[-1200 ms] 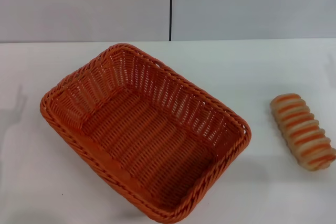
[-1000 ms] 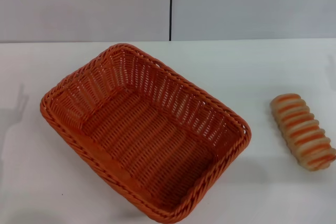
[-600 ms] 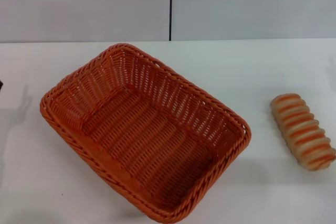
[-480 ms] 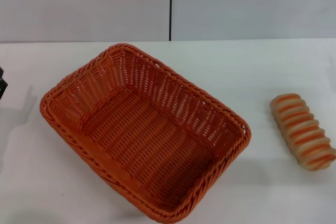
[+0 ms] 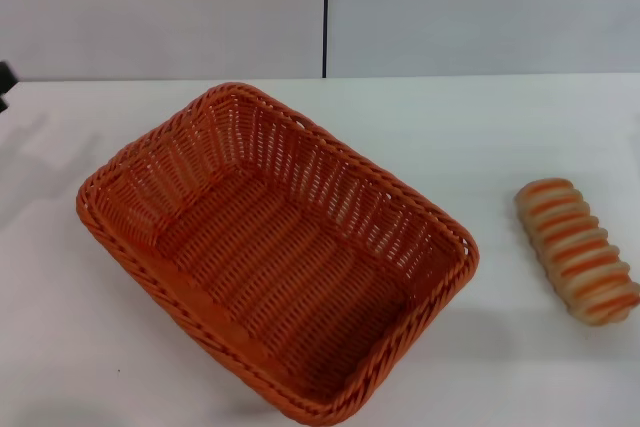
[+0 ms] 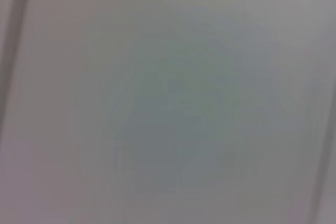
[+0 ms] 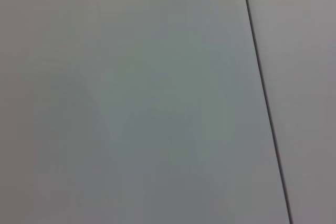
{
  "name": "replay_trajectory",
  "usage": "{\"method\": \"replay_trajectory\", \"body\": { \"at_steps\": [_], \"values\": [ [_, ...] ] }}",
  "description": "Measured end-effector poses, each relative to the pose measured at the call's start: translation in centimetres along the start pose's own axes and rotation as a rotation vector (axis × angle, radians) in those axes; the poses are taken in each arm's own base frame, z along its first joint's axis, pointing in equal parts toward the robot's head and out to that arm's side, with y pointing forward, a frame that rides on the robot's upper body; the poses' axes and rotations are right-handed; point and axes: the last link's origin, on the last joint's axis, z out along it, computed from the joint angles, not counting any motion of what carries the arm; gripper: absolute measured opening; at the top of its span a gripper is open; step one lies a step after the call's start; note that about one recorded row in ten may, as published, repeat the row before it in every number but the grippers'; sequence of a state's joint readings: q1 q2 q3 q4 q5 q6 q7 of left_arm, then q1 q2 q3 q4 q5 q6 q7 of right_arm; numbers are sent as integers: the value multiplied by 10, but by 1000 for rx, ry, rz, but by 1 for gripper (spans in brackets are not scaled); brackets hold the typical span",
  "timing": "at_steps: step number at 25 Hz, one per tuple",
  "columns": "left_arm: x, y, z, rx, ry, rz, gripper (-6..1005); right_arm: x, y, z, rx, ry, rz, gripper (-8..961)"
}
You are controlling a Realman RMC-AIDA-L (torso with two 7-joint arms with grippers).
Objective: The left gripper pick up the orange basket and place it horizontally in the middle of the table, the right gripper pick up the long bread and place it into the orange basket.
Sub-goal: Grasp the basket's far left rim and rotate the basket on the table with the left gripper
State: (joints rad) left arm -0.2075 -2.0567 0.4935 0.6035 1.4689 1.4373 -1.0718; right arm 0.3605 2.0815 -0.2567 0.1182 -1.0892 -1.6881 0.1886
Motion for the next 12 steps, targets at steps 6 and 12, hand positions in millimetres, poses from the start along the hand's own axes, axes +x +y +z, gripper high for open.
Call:
{"method": "replay_trajectory", "body": {
  "at_steps": [6,12],
  "values": [
    [49,8,32,-204,-303,66,798,0,0,-2,1,2,0,639],
    [63,26,56,-249,-574,173,792,0,-2,-6,6,3,-2,639]
  ]
}}
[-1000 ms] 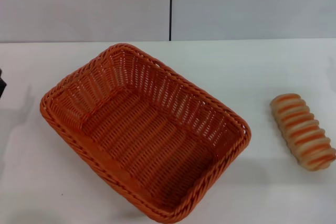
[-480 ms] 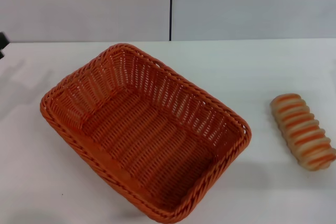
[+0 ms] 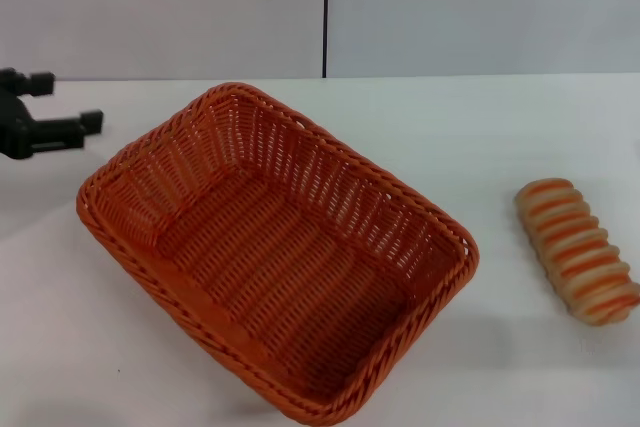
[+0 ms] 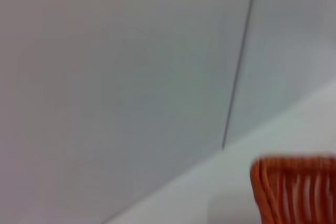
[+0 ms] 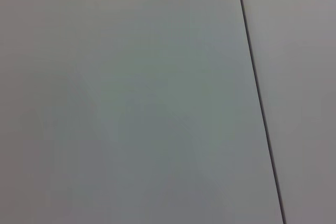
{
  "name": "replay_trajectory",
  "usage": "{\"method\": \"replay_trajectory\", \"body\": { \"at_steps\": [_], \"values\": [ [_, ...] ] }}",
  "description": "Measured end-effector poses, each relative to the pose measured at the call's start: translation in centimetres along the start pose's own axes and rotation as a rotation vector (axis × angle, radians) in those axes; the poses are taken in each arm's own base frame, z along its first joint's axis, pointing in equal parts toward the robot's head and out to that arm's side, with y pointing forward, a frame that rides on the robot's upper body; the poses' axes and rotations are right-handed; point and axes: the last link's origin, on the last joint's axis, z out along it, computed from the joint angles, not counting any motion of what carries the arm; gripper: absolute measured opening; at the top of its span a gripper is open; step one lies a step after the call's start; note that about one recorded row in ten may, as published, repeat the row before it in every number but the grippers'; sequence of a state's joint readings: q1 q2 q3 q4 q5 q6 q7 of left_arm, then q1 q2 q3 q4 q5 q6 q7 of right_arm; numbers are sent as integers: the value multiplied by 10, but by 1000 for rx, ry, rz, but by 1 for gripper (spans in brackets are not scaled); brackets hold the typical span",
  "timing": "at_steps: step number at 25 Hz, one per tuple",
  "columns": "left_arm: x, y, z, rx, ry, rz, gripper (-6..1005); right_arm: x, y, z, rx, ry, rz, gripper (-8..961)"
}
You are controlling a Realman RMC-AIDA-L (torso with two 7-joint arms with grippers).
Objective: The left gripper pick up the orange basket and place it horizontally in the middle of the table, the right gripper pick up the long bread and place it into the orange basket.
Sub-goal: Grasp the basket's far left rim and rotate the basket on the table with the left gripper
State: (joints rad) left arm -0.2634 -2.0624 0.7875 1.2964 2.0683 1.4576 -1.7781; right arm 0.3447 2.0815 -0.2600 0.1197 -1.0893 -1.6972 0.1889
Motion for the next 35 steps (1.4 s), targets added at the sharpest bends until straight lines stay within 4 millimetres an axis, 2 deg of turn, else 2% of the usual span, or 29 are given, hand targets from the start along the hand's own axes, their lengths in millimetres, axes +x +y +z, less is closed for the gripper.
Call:
{"method": "replay_trajectory", "body": {
  "at_steps": [4,5,9,10,15,18,21,23,35],
  "values": [
    [8,5,7,0,-81,35,788,0,0,0,0,0,11,639],
    [21,16,17,2,-165,86,787,0,0,0,0,0,13,639],
    [29,21,22,9,-193,119,783,0,1,2,-4,-3,15,639],
    [36,32,36,20,-246,181,782,0,1,2,-4,-4,15,639],
    [38,38,47,25,-293,226,778,0,2,3,-6,-6,19,639],
    [39,49,65,20,-328,292,775,-1,2,4,-8,-7,25,639],
    [39,50,69,22,-341,307,772,-1,2,5,-9,-7,25,639],
    [36,54,79,29,-402,340,770,-1,2,5,-10,-9,26,639],
    [33,49,84,65,-487,339,758,0,0,4,-6,0,22,639]
  ]
}}
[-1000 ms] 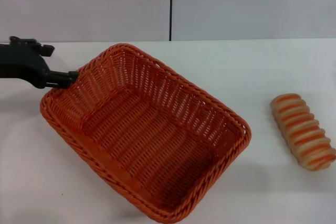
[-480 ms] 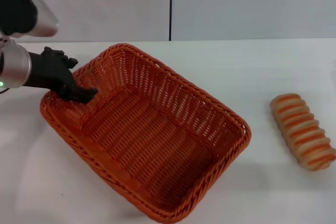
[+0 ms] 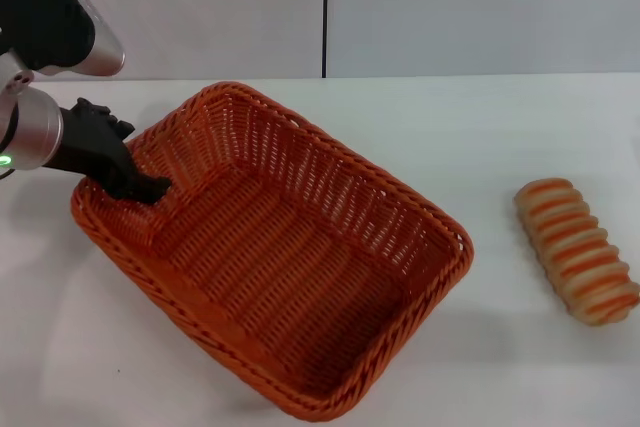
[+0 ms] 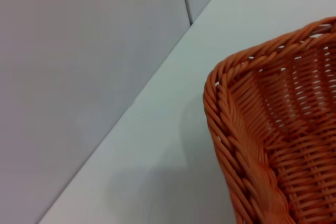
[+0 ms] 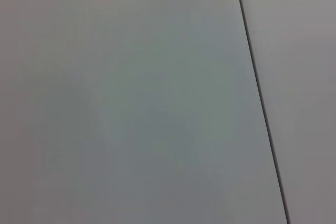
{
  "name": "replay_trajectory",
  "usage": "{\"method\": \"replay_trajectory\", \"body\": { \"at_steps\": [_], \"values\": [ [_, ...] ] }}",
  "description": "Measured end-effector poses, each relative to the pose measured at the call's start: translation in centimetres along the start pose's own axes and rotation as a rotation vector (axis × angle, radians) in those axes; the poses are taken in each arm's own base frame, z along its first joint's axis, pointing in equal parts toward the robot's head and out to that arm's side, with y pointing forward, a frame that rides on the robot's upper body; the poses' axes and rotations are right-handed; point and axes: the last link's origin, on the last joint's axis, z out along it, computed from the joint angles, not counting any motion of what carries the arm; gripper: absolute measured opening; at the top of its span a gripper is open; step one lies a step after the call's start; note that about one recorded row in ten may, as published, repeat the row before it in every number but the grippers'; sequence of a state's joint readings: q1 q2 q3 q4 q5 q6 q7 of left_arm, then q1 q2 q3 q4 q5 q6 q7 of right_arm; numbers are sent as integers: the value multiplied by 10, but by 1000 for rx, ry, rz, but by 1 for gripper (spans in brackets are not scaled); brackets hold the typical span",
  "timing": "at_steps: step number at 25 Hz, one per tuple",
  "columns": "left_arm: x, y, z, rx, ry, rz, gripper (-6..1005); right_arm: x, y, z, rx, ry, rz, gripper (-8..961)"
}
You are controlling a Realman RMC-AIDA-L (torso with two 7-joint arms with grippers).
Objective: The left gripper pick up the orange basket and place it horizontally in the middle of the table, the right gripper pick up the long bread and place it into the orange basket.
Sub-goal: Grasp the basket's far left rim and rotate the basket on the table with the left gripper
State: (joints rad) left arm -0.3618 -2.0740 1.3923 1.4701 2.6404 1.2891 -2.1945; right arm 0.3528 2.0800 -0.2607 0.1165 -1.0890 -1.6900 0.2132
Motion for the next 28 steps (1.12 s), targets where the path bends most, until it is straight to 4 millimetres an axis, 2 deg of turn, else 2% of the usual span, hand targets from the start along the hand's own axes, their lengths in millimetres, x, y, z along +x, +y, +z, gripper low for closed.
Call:
{"method": "replay_trajectory", "body": {
  "at_steps": [14,25,28],
  "values": [
    [-4,12,-4,-96,-79,-23,745,0,-2,-3,5,5,-4,639],
    [1,27,-1,-115,-98,-73,395,0,-3,-4,7,7,-8,639],
    [5,30,-6,-102,-83,-68,360,0,-5,-5,9,7,-12,639]
  ]
}}
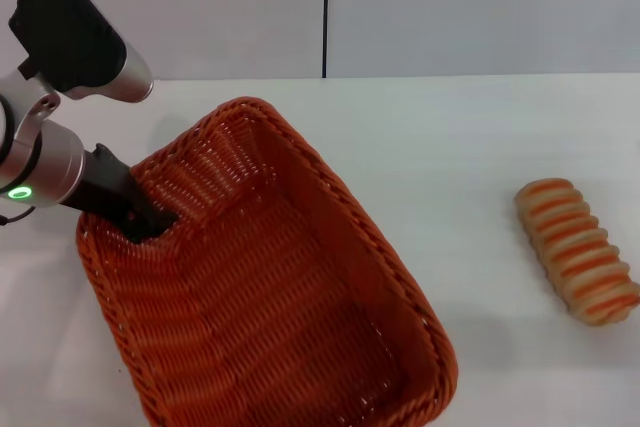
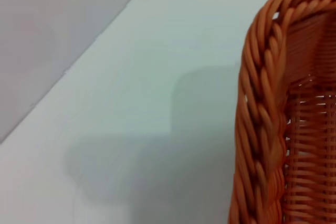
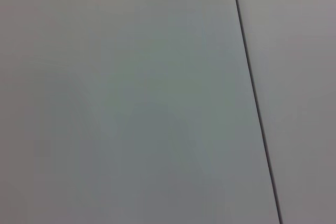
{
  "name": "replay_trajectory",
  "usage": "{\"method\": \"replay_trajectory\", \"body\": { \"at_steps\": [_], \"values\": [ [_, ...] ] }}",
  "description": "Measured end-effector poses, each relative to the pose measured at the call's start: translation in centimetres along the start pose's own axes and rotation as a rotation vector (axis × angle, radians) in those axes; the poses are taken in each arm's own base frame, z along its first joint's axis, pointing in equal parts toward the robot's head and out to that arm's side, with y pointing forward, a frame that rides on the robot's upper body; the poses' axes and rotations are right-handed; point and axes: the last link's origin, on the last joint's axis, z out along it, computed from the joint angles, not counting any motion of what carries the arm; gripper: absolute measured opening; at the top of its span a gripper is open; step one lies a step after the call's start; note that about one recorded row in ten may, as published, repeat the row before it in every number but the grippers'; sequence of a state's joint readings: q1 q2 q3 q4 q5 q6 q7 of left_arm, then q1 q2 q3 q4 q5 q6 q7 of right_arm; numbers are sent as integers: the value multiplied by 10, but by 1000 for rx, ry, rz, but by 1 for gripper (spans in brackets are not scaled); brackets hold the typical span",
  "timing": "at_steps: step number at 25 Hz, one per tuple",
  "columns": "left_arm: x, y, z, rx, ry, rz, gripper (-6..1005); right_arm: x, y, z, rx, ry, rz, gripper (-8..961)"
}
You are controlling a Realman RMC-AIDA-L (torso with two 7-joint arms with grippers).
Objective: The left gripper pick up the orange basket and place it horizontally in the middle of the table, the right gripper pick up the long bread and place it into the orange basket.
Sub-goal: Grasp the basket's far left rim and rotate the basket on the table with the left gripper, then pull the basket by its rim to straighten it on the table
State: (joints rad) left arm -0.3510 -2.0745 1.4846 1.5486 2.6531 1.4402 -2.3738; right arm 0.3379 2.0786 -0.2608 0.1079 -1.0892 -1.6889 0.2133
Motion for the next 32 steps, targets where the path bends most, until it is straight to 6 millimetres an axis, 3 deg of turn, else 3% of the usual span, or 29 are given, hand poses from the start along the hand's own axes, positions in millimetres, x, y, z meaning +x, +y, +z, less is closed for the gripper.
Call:
{"method": "replay_trajectory", "body": {
  "at_steps": [13,21,32],
  "values": [
    [11,0,-24,70,41,-83,305,-5,-2,-2,-2,-27,-10,639],
    [-1,-5,-38,169,62,-266,283,-6,-2,3,-12,-39,-14,639],
    [-15,-6,-41,202,-4,-449,265,-13,-8,9,-20,-76,-53,639]
  ]
}}
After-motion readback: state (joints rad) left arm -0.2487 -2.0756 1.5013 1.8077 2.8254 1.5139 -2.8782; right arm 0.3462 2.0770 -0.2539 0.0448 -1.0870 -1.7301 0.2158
